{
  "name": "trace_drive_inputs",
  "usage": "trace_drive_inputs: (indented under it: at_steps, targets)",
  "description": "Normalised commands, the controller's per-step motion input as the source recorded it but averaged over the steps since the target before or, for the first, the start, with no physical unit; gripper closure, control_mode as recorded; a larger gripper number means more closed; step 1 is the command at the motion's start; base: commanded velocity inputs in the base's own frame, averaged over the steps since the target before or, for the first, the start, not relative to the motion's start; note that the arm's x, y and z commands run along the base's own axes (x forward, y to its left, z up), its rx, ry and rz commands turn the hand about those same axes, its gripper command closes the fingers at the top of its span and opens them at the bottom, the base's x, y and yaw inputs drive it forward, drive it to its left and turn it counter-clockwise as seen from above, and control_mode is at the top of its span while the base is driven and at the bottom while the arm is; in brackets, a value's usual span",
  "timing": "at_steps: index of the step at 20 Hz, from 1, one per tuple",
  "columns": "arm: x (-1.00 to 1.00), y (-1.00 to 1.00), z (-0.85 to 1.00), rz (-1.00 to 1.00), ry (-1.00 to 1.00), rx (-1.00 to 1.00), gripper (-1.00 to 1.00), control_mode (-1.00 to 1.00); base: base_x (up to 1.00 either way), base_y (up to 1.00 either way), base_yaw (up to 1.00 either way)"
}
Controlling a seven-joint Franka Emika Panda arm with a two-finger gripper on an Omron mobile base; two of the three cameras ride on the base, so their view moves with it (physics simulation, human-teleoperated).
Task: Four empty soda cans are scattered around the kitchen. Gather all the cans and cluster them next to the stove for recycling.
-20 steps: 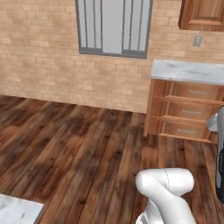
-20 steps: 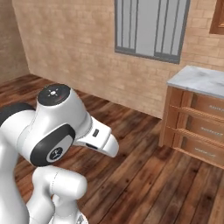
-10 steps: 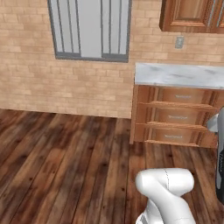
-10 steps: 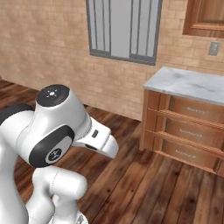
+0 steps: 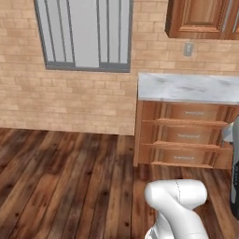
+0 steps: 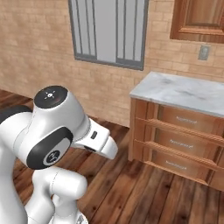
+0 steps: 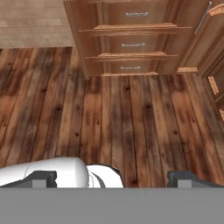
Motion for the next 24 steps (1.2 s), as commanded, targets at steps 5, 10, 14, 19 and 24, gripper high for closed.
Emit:
trace_drive_inputs:
  at_steps: [5,10,14,19,24]
  targets:
    - [0.00,0.00,0.00,0.00,0.00,0.00,-1.00,1.00,0.69,-0.44,-0.03]
    - [0.00,0.00,0.00,0.00,0.00,0.00,-1.00,1.00,0.32,-0.68,0.00]
    - [0.00,0.00,0.00,0.00,0.00,0.00,-1.00,1.00,0.00,-0.88,-0.01]
    - [0.00,0.00,0.00,0.00,0.00,0.00,-1.00,1.00,0.00,-0.96,-0.02]
    - [0.00,0.00,0.00,0.00,0.00,0.00,-1.00,1.00,0.17,-0.59,-0.02]
